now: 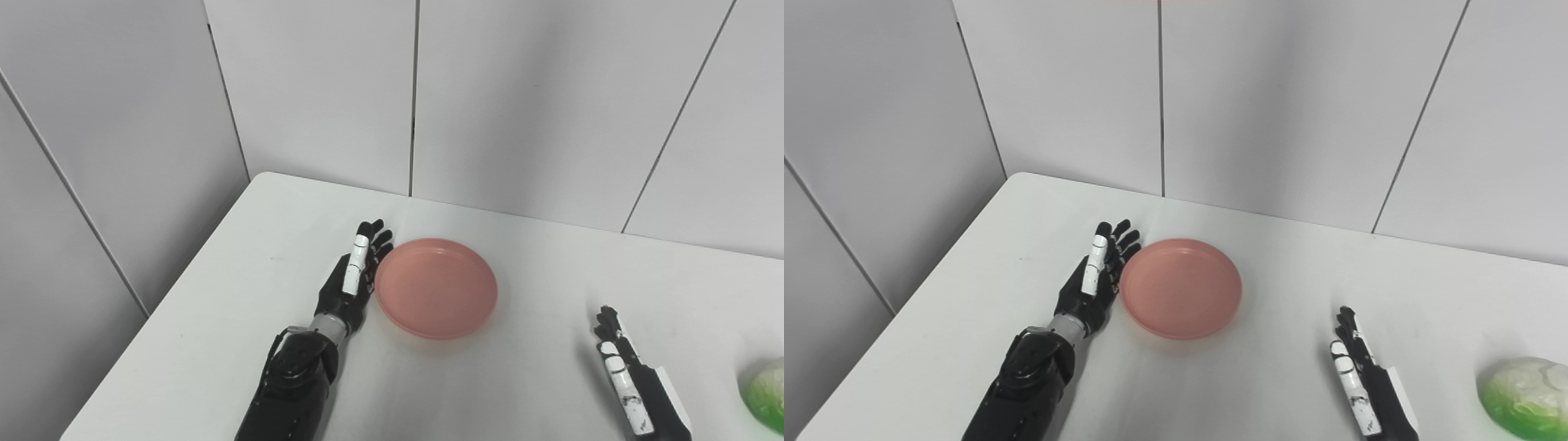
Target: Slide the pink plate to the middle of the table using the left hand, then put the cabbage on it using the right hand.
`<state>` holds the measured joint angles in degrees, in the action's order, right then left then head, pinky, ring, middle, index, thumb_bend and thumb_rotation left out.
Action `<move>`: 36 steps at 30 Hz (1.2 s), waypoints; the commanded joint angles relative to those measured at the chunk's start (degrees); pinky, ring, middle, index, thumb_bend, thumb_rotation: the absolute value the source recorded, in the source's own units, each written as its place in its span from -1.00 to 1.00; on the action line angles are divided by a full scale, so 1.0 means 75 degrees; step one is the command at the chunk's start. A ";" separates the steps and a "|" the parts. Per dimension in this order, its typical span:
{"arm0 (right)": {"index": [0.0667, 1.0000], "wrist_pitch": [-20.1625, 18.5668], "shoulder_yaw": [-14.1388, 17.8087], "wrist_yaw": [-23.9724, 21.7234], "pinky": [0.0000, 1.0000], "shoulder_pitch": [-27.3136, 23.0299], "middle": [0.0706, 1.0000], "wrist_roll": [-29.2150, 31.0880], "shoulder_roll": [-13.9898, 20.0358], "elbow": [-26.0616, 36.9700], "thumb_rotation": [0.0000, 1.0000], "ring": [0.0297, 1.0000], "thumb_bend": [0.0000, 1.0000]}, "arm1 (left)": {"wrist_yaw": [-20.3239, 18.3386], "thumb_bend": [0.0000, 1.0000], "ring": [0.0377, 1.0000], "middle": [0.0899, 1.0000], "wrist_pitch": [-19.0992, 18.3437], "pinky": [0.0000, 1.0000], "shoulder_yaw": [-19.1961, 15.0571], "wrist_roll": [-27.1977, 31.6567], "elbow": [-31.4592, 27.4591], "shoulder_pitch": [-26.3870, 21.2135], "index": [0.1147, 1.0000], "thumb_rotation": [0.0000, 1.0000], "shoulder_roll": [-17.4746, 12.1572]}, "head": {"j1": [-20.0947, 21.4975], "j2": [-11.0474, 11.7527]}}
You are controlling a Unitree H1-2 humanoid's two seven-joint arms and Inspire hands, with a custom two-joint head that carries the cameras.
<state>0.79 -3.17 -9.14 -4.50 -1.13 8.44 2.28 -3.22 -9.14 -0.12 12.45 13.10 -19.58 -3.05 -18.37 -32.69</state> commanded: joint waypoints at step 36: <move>0.98 0.0147 -0.0271 0.0471 0.92 -0.0029 0.99 -0.0660 -0.0264 0.0038 1.00 0.96 -0.17 | -0.1166 0.70 0.90 0.88 -0.0216 1.00 0.1537 -0.0574 0.0150 0.0441 0.88 1.00 0.0357 | 0.1370 -0.0279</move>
<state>0.99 -4.69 -5.41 -4.55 -6.14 6.84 2.10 -9.17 -7.55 9.27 8.84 12.90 -18.35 -1.07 -8.09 -34.80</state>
